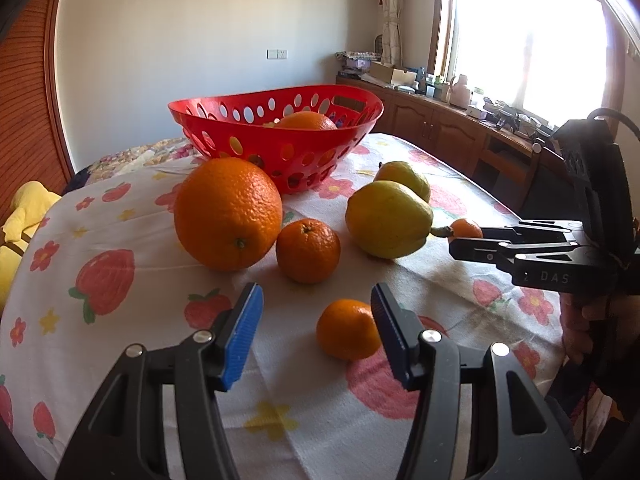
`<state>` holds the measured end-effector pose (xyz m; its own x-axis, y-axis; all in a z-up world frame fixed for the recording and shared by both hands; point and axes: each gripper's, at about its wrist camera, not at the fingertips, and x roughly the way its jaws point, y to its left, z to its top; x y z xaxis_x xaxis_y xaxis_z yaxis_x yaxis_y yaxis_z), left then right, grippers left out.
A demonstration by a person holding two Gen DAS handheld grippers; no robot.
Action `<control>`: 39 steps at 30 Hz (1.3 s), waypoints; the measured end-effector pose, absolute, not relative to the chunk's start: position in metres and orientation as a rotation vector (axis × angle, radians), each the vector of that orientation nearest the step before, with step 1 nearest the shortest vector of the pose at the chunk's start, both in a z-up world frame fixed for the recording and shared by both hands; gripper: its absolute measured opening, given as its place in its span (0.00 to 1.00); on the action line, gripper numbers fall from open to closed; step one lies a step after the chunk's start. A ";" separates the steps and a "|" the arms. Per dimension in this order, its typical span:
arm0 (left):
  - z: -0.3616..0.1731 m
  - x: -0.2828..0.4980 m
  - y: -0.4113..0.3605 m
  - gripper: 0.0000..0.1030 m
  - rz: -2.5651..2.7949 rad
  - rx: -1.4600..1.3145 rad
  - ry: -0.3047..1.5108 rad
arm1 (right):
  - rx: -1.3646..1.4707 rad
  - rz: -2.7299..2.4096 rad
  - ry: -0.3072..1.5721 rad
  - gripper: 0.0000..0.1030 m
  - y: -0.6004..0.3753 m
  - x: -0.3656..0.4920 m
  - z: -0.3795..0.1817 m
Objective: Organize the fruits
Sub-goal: 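Grasp a small orange with the right tool while the left tool grasps another small orange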
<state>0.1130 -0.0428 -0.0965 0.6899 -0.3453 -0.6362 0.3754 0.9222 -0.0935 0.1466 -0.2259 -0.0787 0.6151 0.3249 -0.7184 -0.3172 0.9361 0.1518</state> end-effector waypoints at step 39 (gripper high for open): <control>-0.110 0.121 -0.071 0.34 -0.465 0.127 0.802 | 0.001 0.362 0.833 0.35 -0.223 0.147 -0.081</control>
<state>0.1208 -0.0713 -0.1097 0.6010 -0.3524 -0.7174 0.4470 0.8922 -0.0637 0.1473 -0.2230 -0.0814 0.6148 0.3147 -0.7232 -0.3142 0.9388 0.1413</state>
